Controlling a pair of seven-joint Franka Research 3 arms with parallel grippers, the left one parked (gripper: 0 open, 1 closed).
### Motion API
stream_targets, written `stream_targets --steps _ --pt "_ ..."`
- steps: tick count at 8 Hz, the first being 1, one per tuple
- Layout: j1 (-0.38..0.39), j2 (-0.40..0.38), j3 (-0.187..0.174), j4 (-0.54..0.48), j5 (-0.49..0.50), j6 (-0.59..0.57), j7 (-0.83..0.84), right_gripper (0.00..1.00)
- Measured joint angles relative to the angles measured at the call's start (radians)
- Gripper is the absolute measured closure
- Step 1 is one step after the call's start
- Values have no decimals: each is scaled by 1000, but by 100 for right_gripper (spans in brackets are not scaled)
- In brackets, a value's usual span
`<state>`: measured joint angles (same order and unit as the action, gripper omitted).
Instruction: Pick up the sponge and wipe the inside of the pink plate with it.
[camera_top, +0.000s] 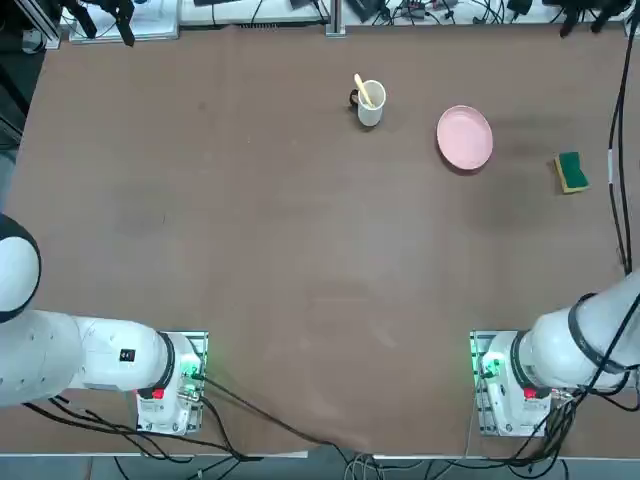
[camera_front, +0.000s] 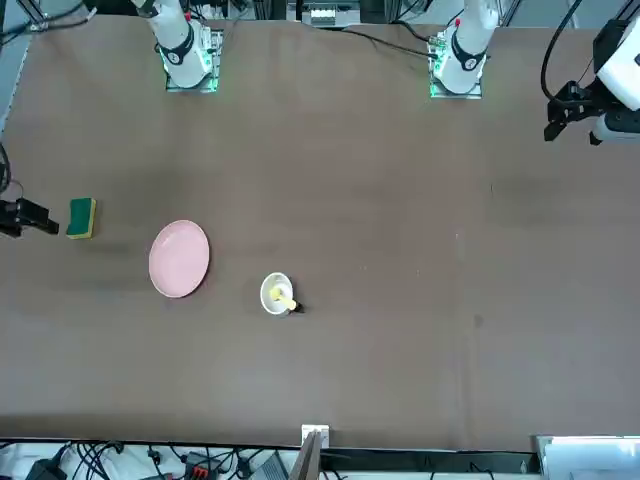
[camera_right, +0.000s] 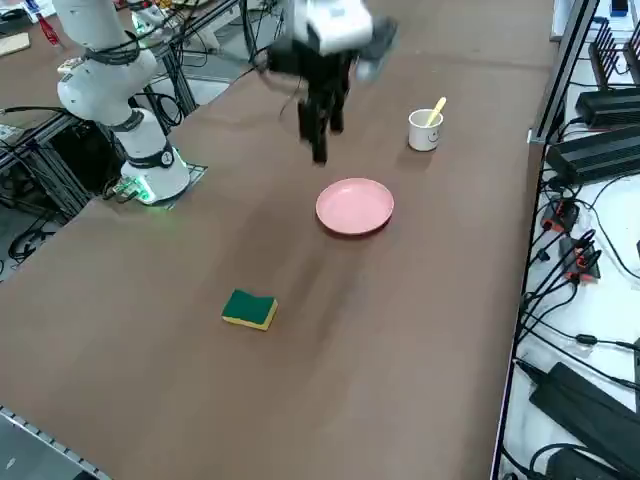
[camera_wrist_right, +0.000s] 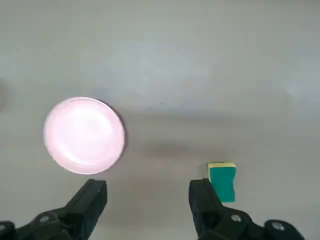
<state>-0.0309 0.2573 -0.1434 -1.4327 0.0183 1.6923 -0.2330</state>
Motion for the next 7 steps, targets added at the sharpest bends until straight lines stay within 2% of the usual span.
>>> stream_targets --steps 2,4,7 --pt "60 -41 0 40 -1 -87 28 0" --pt "71 -99 -1 59 -1 -144 32 0" --pt "89 -210 1 -1 -1 -199 35 0"
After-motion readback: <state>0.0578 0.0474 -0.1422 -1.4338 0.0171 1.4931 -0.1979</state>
